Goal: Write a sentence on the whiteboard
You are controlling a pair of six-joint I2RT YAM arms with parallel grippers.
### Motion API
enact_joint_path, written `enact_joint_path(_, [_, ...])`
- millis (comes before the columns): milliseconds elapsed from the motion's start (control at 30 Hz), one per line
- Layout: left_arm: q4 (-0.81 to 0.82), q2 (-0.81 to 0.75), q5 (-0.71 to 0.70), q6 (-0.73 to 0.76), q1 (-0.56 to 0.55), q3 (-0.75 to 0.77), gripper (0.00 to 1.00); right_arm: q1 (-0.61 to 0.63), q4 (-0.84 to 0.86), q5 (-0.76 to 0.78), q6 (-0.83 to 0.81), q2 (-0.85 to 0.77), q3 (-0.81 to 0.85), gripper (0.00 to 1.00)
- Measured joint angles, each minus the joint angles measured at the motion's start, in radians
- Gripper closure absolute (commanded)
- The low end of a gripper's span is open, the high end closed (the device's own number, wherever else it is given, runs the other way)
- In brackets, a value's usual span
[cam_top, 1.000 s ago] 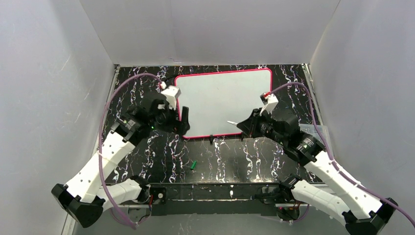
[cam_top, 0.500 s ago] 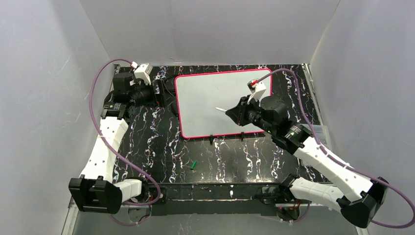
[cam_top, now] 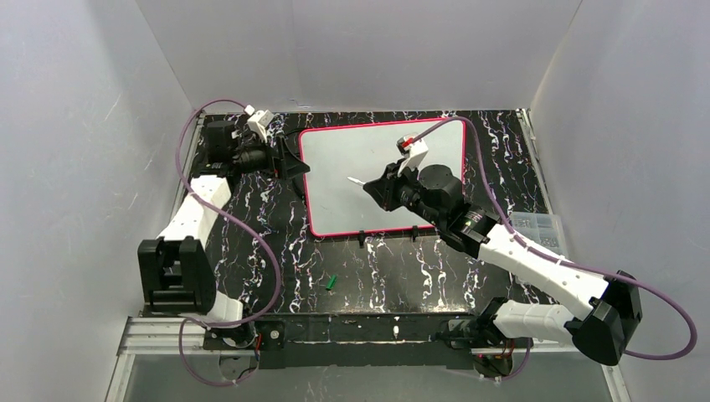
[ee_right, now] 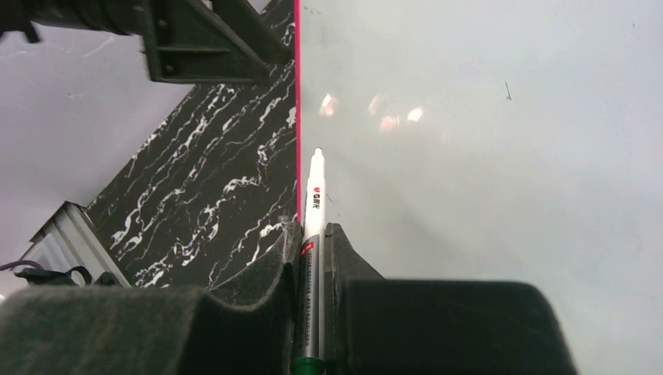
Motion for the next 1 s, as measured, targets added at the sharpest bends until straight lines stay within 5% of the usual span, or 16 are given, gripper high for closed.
enact_joint_path(200, [0.062, 0.141, 0.058, -0.010, 0.000, 0.042, 0.23, 0.005, 0.047, -0.014, 0.000, -0.019, -0.015, 0.99])
enact_joint_path(467, [0.142, 0.216, 0.166, -0.042, 0.000, 0.095, 0.52, 0.005, 0.041, -0.018, 0.000, -0.074, -0.034, 0.99])
enact_joint_path(1000, [0.150, 0.169, 0.242, -0.026, 0.002, 0.020, 0.83, 0.006, 0.039, -0.018, -0.015, -0.105, -0.073, 0.99])
